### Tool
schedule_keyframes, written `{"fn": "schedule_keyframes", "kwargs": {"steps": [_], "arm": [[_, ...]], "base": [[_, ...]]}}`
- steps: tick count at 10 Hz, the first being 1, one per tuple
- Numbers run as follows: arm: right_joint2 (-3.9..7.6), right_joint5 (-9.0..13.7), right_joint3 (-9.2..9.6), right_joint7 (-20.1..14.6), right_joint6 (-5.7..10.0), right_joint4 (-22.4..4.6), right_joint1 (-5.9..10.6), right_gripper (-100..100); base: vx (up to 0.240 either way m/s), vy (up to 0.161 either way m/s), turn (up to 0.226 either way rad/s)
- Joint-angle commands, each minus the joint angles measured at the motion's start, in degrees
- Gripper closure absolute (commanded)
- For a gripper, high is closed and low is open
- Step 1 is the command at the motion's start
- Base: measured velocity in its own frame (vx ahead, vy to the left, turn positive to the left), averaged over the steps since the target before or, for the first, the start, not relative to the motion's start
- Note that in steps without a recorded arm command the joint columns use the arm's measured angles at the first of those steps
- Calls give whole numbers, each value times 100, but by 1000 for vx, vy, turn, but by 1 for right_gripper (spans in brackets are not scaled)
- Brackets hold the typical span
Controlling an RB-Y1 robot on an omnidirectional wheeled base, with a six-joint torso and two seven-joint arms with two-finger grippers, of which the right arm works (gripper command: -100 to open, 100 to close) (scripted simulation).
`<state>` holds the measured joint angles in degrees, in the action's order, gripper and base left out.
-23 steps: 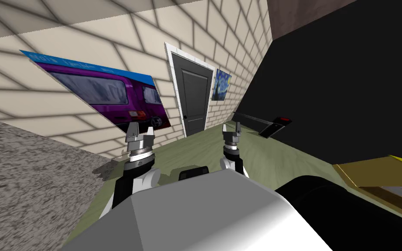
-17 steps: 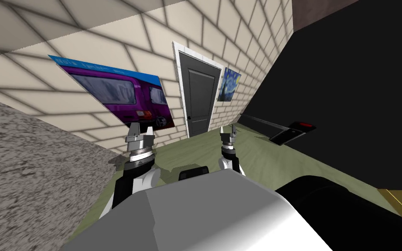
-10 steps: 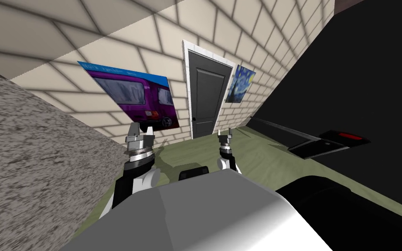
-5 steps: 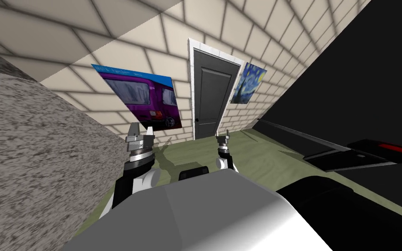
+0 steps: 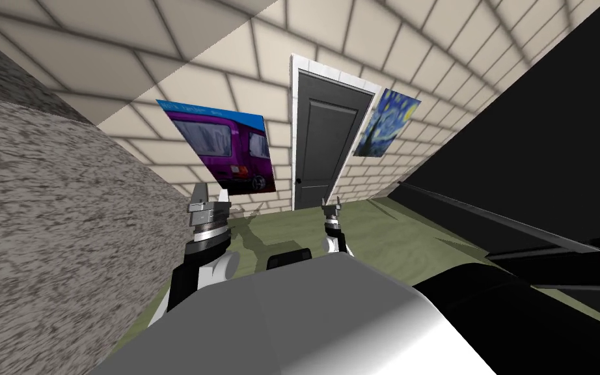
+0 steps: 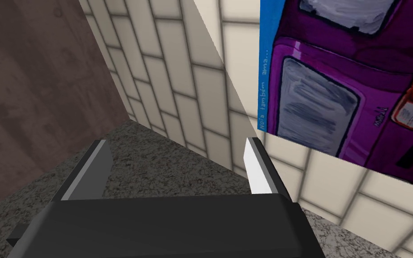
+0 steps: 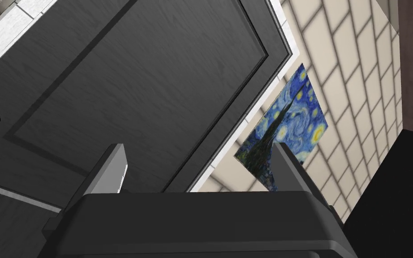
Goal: Pull the door open
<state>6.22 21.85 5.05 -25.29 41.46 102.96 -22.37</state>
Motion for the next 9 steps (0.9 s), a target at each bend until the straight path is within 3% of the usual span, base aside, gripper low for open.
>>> {"fn": "schedule_keyframes", "kwargs": {"steps": [1, 9], "arm": [[13, 116, 13, -177, 36, -228, 81, -100], [116, 716, 60, -1050, 213, -1319, 422, -100]], "base": [[114, -36, 146], [99, -24, 153]]}}
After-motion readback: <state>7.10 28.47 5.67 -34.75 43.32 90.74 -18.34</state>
